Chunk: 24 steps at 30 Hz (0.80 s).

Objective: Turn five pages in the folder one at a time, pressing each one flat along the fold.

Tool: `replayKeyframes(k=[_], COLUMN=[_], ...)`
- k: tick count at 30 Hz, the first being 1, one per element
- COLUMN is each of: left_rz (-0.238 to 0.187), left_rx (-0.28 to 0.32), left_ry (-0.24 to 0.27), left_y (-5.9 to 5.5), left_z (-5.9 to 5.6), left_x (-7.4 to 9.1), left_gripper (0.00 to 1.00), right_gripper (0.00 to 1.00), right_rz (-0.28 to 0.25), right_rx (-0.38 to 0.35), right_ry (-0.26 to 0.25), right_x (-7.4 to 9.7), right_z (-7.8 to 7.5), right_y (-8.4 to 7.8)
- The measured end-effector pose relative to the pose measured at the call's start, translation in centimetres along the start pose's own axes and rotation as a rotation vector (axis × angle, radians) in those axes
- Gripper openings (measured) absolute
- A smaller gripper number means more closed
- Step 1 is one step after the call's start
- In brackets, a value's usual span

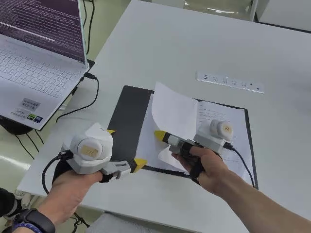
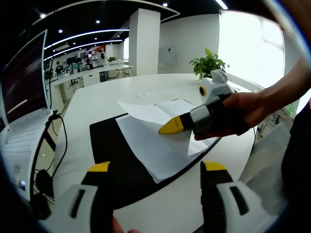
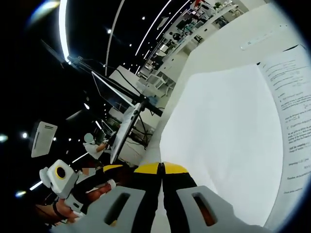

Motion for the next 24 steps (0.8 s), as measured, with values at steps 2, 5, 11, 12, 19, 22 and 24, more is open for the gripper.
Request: replayKeyframes(k=[2, 5, 11, 12, 19, 22, 24], left_rz=[0.000, -0.001, 0.001, 0.003, 0.012, 0.012, 0.014], left_rx=[0.012, 0.023, 0.041, 0.044, 0.053, 0.057, 0.061], left_ry=[0.001, 0.005, 0.014, 0.014, 0.020, 0.026, 0.031], left_y=[-0.2, -0.4, -1.0, -1.1, -1.4, -1.5, -1.5], left_z=[0.1, 0.2, 0.6, 0.6, 0.8, 1.0, 1.2], left_x=[0.2, 0.3, 0.5, 0.5, 0.7, 0.9, 1.2], left_gripper=[0.72, 0.72, 0.72, 0.72, 0.72, 0.72, 0.72], right_gripper=[0.00, 0.00, 0.00, 0.00, 0.00, 0.00, 0.00], right_rz=[0.003, 0.014, 0.044, 0.050, 0.065, 0.070, 0.072], right_rx=[-0.014, -0.028, -0.061, -0.067, -0.094, -0.115, -0.119], right_ry=[-0.004, -0.013, -0.037, -0.044, -0.072, -0.087, -0.100], right_x=[-0.4, -1.1, -2.3, -2.6, -3.6, -4.0, -4.2], right_z=[-0.3, -0.6, -1.5, -1.7, -2.9, -3.6, -3.7], right_y=[-0.3, -0.7, -1.7, -1.9, -2.9, -3.3, -3.6])
Point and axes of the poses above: the centre of the closed fingertips' face, and the gripper's own axes: x roughly backward along the fingers, z roughly to its left, y roughly out of its top, the point moved 9 cm from there along x, roughly backward along the fingers, and after that the axes turned 3 degrees about -y, right-handed, at the moved point
